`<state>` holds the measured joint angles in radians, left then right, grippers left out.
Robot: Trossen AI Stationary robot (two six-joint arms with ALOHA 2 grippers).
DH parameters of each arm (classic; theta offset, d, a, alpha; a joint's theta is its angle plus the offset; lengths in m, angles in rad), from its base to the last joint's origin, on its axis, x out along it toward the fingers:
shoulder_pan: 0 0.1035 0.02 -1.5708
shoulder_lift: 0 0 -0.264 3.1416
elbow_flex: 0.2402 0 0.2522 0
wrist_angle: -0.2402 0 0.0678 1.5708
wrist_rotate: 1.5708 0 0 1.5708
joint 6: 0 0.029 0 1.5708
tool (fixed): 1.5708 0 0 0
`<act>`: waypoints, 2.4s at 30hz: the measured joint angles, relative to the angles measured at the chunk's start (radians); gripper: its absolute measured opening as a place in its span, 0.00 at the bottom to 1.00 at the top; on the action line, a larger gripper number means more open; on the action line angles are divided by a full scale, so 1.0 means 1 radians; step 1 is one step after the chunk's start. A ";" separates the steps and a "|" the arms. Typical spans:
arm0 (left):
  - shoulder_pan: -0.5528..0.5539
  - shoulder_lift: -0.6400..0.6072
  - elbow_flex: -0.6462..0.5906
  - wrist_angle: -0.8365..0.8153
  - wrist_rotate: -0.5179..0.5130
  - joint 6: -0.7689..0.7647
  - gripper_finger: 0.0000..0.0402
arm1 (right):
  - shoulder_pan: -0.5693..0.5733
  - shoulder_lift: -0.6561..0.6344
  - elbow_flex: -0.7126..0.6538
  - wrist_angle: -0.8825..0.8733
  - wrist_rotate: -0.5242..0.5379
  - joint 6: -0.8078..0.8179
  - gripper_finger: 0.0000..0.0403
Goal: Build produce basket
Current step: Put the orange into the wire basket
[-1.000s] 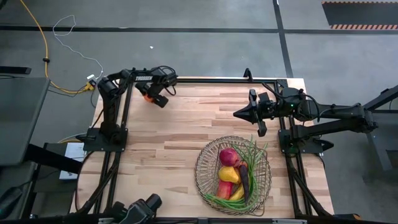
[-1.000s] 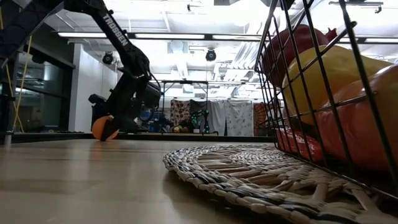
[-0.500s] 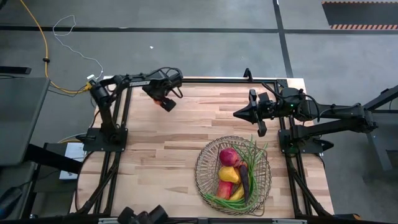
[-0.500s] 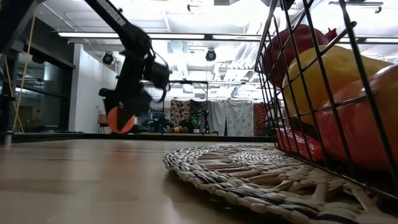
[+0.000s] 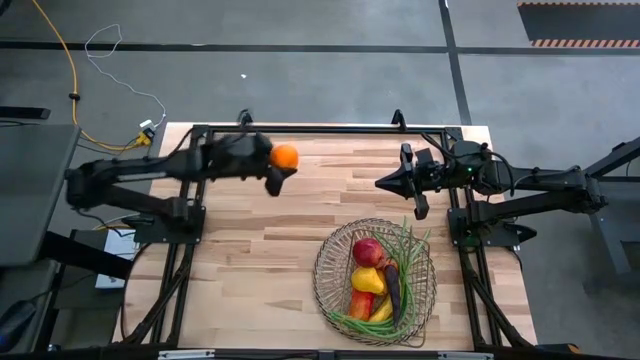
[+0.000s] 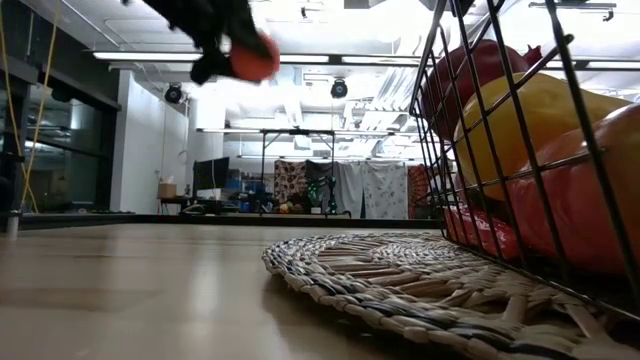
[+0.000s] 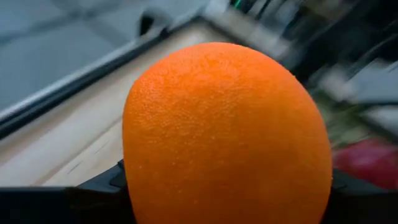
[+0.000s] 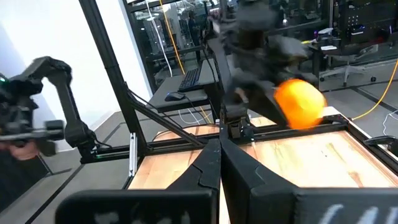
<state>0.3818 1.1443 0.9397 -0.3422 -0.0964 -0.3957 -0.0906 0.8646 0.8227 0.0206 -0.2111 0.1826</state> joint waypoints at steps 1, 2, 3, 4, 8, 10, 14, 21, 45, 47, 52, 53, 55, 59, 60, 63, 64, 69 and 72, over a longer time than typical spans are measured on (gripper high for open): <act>-0.040 -0.046 -0.036 0.066 -0.019 -0.016 0.61 | 0.000 0.000 0.000 0.004 0.000 0.000 0.00; -0.079 -0.084 -0.073 0.130 -0.041 -0.033 0.61 | 0.000 0.000 0.000 0.007 0.000 0.000 0.00; -0.119 -0.117 -0.107 0.193 -0.061 -0.050 0.61 | 0.000 0.000 0.000 0.010 0.000 0.000 0.00; -0.156 -0.147 -0.141 0.253 -0.080 -0.063 0.61 | 0.000 0.000 0.000 0.014 0.000 0.000 0.00; -0.280 -0.218 -0.233 0.416 -0.135 -0.073 0.61 | 0.000 0.000 0.000 0.023 0.000 0.020 0.00; -0.323 -0.230 -0.247 0.446 -0.158 -0.067 0.61 | 0.000 0.000 0.000 0.026 0.000 0.031 0.00; -0.386 -0.232 -0.249 0.459 -0.203 -0.027 0.61 | 0.000 0.000 0.000 0.026 0.000 0.045 0.00; -0.402 -0.238 -0.249 0.562 -0.204 0.037 0.61 | 0.000 0.000 0.000 0.028 0.000 0.045 0.00; -0.471 0.045 -0.122 0.550 -0.075 0.099 0.61 | 0.000 0.000 0.000 0.094 0.138 0.045 0.00; -0.511 0.147 -0.057 0.548 -0.048 0.128 0.61 | 0.000 0.000 0.000 0.108 0.165 0.043 0.00; -0.604 0.412 0.149 0.548 -0.009 0.144 0.61 | 0.000 0.000 0.000 0.118 0.209 0.037 0.00; -0.621 0.467 0.203 0.546 -0.009 0.141 0.61 | 0.000 0.000 0.000 0.118 0.209 0.037 0.00; -0.647 0.569 0.320 0.536 -0.008 0.144 0.61 | 0.000 0.000 0.000 0.118 0.209 0.034 0.00; -0.679 0.760 0.572 0.425 -0.017 0.172 0.61 | 0.000 0.000 0.000 0.118 0.209 0.019 0.00; -0.682 0.808 0.632 0.392 -0.017 0.181 0.61 | 0.000 0.000 0.000 0.119 0.208 0.019 0.00; -0.684 0.938 0.796 0.307 -0.019 0.202 0.61 | 0.000 0.000 0.000 0.119 0.209 0.019 0.00; -0.684 0.973 0.841 0.285 -0.019 0.207 0.61 | 0.000 0.000 0.000 0.119 0.208 0.019 0.00; -0.683 1.118 1.011 0.271 -0.020 0.208 0.61 | 0.000 0.000 0.000 0.119 0.208 0.019 0.00; -0.683 1.173 1.076 0.275 -0.019 0.208 0.61 | 0.000 0.000 0.000 0.119 0.208 0.023 0.00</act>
<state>-0.3012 2.3174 2.0155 -0.0676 -0.1154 -0.1882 -0.0906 0.8646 0.8223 0.1394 -0.0029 0.2057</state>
